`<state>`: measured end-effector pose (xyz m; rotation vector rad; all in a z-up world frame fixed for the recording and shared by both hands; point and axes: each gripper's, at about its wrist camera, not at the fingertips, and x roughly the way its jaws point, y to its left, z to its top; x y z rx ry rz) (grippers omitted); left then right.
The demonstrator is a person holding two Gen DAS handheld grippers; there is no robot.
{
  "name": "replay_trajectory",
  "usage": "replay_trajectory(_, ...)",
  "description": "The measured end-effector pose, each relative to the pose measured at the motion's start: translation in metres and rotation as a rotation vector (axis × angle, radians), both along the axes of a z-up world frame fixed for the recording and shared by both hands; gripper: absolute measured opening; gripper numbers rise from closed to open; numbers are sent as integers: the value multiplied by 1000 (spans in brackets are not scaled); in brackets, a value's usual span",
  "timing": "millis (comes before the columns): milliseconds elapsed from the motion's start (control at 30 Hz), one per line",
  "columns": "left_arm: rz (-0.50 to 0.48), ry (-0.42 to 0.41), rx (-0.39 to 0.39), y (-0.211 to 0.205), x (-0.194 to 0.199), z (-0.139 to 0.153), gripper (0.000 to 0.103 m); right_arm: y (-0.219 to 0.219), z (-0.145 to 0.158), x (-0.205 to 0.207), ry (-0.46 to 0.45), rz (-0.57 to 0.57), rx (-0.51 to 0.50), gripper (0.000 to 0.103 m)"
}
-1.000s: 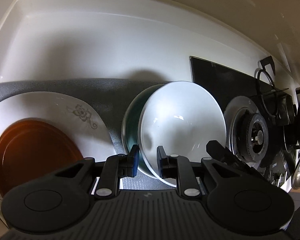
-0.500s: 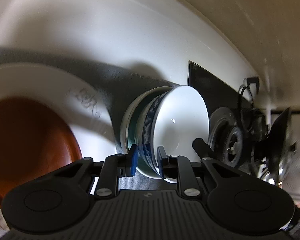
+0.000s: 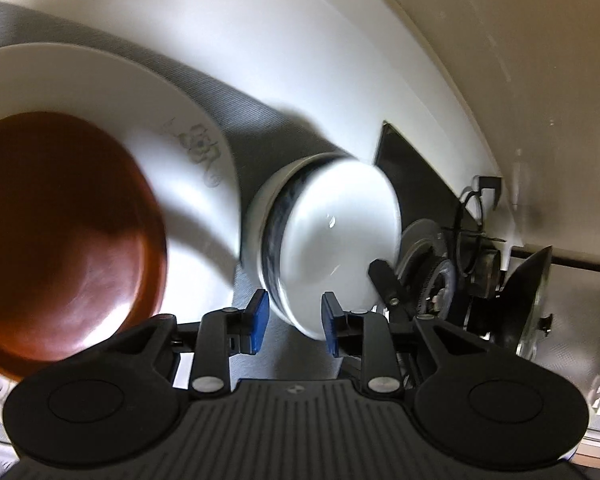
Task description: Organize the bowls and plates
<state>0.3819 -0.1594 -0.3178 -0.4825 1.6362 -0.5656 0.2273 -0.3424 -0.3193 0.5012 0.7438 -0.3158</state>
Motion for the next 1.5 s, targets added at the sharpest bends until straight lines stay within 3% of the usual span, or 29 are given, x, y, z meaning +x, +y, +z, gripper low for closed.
replay_trajectory(67,-10,-34,16,2,-2,6,29,1,2,-3,9,3,16,13)
replay_trajectory(133,-51,-120,83,-5,-4,11,30,2,2,-5,10,12,19,14)
replay_trajectory(267,-132,-311,202,-27,-8,20,34,3,-2,-6,38,22,28,32)
replay_trajectory(367,-182,-411,236,-42,-13,24,31,2,-3,-8,40,27,34,38)
replay_trajectory(500,-235,-504,288,-53,-16,28,28,0,-7,-7,38,47,67,37)
replay_trajectory(533,-248,-514,280,-55,-16,30,19,-1,-8,-5,39,54,77,35)
replay_trajectory(567,-264,-513,273,-56,-17,30,19,-1,-8,-4,35,59,85,28)
replay_trajectory(700,-320,-540,293,-62,-22,31,18,1,-7,-5,47,61,58,22)
replay_trajectory(800,-344,-514,272,-60,-29,31,19,-4,-4,-11,74,42,81,20)
replay_trajectory(933,-391,-531,251,-59,-39,26,20,-16,-4,-22,89,53,167,22)
replay_trajectory(1100,-383,-437,235,-64,-18,10,20,-23,-9,-22,87,84,196,26)
replay_trajectory(1233,-429,-462,259,-77,-20,3,20,-24,-18,-18,93,71,229,32)
replay_trajectory(1300,-442,-471,269,-79,-24,4,21,-20,-17,-19,99,66,199,29)
replay_trajectory(1400,-432,-460,257,-76,-24,1,21,-19,-16,-22,94,86,182,29)
replay_trajectory(1500,-400,-421,248,-77,-20,-4,21,-28,-20,-23,75,49,241,30)
